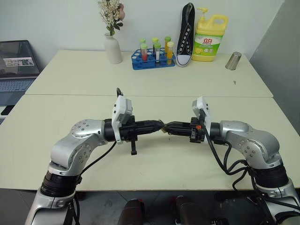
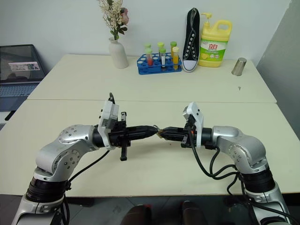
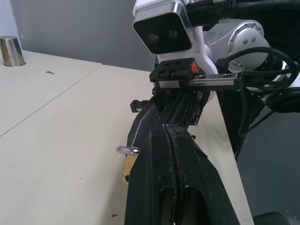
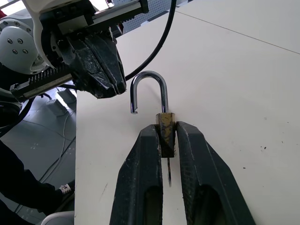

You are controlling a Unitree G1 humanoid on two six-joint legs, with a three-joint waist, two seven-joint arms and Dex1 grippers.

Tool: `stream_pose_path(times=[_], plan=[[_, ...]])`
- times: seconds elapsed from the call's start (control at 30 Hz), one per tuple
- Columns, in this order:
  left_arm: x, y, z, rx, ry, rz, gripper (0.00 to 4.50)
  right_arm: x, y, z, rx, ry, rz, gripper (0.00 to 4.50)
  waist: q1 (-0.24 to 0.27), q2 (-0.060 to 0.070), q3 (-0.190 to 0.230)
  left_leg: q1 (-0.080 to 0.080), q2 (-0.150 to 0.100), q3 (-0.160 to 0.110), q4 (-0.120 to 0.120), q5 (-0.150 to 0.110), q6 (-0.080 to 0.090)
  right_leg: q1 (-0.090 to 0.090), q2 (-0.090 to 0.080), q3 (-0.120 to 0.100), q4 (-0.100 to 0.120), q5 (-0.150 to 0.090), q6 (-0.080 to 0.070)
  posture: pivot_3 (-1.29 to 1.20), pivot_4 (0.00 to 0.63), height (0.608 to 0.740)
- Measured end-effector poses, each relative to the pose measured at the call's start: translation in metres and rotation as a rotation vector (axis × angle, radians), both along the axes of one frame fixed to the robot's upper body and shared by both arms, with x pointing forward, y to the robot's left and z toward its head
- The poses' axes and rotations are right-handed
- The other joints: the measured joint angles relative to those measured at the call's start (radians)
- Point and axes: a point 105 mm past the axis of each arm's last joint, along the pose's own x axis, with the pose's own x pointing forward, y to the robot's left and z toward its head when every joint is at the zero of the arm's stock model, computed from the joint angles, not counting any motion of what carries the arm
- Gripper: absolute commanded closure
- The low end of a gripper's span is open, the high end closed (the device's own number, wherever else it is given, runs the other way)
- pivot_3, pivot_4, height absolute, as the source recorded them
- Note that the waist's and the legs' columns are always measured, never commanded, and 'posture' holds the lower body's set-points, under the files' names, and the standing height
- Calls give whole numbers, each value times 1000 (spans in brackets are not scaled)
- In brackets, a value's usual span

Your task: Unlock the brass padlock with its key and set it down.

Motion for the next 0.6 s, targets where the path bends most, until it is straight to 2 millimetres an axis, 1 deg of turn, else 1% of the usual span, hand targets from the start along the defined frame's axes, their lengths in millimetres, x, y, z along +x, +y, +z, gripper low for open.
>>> stream_pose_path(times=[0.2,0.33,0.47,0.6], plan=[[5,0,5,-30,11,29,4500,0,0,0,0,0,0,4360,0,0,0,0,0,0,0,0,0,0,0,0,0,0,0,0,150,740],[5,3,4,-16,17,31,4500,0,0,0,0,1,0,4360,0,0,0,0,0,0,0,0,0,0,0,0,0,0,0,0,150,740],[-6,17,-4,51,67,-20,4500,0,-1,-1,-1,4,-1,4360,-2,0,0,0,1,0,0,0,0,0,0,0,0,0,0,0,150,740],[-17,19,-10,82,106,-84,4500,-1,0,-2,0,6,-1,4360,-2,1,0,0,0,0,0,0,0,0,0,0,0,0,0,0,150,740]])
